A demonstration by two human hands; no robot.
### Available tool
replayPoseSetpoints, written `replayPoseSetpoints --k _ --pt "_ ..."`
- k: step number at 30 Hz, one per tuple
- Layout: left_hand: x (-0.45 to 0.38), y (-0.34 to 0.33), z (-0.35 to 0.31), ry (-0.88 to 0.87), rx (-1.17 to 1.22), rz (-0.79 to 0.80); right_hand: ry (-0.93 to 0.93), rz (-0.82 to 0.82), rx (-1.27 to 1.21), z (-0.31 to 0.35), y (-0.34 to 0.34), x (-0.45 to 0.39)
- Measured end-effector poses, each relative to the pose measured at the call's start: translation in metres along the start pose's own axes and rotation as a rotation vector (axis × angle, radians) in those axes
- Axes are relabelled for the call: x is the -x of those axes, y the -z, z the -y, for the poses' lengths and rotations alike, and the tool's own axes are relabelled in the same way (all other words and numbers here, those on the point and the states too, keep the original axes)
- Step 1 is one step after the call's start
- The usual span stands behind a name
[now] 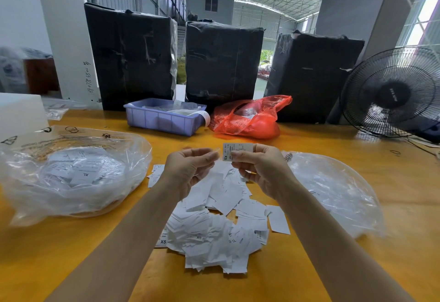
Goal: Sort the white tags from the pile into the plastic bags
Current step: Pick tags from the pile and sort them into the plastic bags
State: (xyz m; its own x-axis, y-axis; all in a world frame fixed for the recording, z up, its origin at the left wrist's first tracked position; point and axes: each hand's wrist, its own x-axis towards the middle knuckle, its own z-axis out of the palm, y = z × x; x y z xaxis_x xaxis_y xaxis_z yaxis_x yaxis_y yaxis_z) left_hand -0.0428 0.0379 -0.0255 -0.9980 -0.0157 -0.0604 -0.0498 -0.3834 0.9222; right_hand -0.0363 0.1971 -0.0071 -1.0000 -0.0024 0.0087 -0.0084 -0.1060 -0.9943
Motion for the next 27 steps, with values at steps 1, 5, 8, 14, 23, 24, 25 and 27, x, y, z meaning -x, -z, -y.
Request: replayPoseSetpoints --k 1,5,8,14,23,24,25,27 --pt "0.0 0.0 0.0 -0.001 0.0 -0.002 0.0 0.002 0.006 0.0 0.0 0.0" --pt "0.0 0.0 0.001 -0.011 -0.003 0.007 -0.024 0.038 0.054 0.001 0.001 0.001" --pt "0.0 0.001 0.001 -0.02 -0.005 0.013 -0.071 0.093 0.12 0.001 0.002 0.002" --pt "-0.002 0.003 0.005 -0.076 -0.083 -0.006 -0.057 0.135 0.144 0.002 0.007 0.001" --pt "-0.004 -0.003 0.014 -0.109 -0.212 0.012 0.039 0.247 0.507 -0.005 -0.003 0.001" --pt "-0.004 -0.003 0.015 -0.107 -0.217 0.002 0.029 0.286 0.577 -0.005 -0.005 0.003" --pt "-0.004 -0.004 0.016 -0.104 -0.22 -0.009 0.021 0.325 0.638 -0.006 -0.006 0.003" --pt "-0.004 -0.005 0.019 -0.087 -0.215 -0.029 0.022 0.385 0.736 -0.008 -0.006 0.004"
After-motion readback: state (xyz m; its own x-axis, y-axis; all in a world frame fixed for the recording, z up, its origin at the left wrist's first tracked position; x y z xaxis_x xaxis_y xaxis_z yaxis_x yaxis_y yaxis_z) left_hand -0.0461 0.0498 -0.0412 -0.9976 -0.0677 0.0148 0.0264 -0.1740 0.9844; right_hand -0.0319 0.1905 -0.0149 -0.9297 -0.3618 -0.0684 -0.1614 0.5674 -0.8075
